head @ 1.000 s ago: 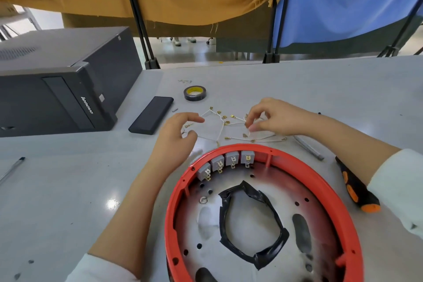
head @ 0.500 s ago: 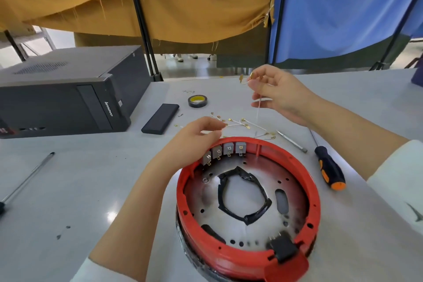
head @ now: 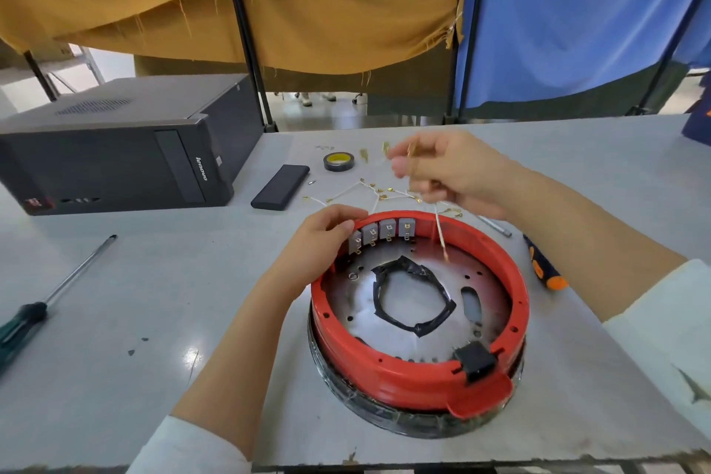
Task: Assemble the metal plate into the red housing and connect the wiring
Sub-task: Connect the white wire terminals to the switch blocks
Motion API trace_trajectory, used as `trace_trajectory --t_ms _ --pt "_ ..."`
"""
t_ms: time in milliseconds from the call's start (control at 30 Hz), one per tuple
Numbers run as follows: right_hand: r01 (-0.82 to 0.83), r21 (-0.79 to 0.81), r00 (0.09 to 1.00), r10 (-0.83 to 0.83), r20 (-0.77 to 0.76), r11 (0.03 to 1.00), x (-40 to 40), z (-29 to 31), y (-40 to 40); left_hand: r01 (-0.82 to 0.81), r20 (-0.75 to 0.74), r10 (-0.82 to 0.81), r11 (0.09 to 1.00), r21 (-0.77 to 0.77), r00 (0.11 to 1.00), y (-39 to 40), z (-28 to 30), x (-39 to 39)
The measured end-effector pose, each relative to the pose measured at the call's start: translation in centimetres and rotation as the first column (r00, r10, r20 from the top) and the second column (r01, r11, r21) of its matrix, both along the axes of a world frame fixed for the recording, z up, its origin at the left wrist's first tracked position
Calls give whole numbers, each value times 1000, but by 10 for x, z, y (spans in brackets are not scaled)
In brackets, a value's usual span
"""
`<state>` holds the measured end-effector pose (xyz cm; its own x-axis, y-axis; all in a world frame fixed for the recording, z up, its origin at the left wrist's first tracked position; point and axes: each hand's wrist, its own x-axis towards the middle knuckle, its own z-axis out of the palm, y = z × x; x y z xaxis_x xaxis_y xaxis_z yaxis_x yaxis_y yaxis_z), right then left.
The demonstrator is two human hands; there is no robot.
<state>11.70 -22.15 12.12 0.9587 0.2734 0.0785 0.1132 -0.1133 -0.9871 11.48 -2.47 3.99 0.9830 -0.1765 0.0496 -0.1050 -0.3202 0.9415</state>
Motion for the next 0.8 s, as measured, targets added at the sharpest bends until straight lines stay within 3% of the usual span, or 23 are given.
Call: trace_trajectory --t_ms 67,167,367,500,633,800 --pt "-61 -79 985 47 -164 995 1 -21 3 1 -47 -7 992 -125 999 -1 0 2" --pt "-26 -74 968 7 -250 997 2 -48 4 46 -147 -86 966 -256 985 -1 -1 7" --pt "116 -47 993 -117 0 992 -1 -60 4 145 -67 -163 966 -213 984 5 -11 11" --pt "124 -18 990 -125 -64 992 -6 -61 1 86 -60 -111 942 -324 992 4 -14 13" --pt "221 -7 971 -221 -96 975 -4 -61 -4 31 10 -29 945 -327 1000 3 -14 13" --pt "182 -69 980 -187 -63 981 -5 -64 -3 214 -8 -219 962 -167 976 9 -10 7"
